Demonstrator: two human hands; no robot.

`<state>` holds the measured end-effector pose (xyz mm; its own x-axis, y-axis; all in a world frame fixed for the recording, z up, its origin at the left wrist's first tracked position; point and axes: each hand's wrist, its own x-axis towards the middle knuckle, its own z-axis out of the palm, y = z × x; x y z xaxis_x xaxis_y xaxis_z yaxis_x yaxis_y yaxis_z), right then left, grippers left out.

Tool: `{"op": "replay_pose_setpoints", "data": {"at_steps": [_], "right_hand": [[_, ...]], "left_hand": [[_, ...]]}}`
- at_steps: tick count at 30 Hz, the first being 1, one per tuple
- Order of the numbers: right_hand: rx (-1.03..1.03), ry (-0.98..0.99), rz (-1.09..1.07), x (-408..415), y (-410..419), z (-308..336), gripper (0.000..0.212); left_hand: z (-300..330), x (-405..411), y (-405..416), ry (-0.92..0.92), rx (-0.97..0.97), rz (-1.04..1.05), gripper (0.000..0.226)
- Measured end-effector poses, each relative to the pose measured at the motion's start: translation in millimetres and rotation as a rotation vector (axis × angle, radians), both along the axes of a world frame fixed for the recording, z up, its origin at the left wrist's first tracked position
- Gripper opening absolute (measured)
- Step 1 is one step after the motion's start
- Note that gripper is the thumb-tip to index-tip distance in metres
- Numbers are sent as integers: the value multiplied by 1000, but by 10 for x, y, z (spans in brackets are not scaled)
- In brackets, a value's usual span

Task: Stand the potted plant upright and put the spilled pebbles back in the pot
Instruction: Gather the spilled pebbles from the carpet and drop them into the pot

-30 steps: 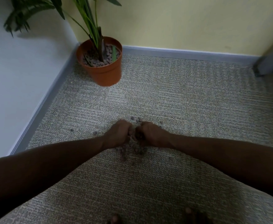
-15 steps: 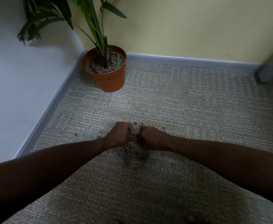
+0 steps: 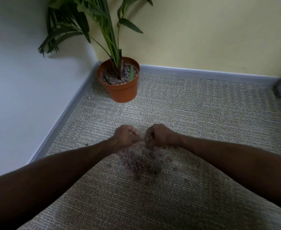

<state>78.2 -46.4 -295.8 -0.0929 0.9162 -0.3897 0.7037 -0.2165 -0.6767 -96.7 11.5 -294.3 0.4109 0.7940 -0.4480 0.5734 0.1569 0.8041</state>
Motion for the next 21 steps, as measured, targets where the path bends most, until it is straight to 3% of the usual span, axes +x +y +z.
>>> {"op": "replay_pose_setpoints", "data": {"at_steps": [6, 10, 14, 17, 21], "right_hand": [[-104, 370, -245, 85, 618, 307, 8], [-162, 609, -367, 171, 1181, 722, 8], [-164, 881, -564, 86, 1747, 1097, 21], [-40, 803, -618, -89, 2075, 1233, 4], [18, 652, -560, -232, 2220, 1268, 10]], "left_hand": [[392, -46, 590, -240, -167, 240, 7], [749, -17, 1144, -497, -317, 452, 7], [1035, 106, 1539, -721, -335, 589, 8], [1115, 235, 1635, -676, -275, 607, 15], [1144, 259, 1680, -740, -297, 542, 19]]}}
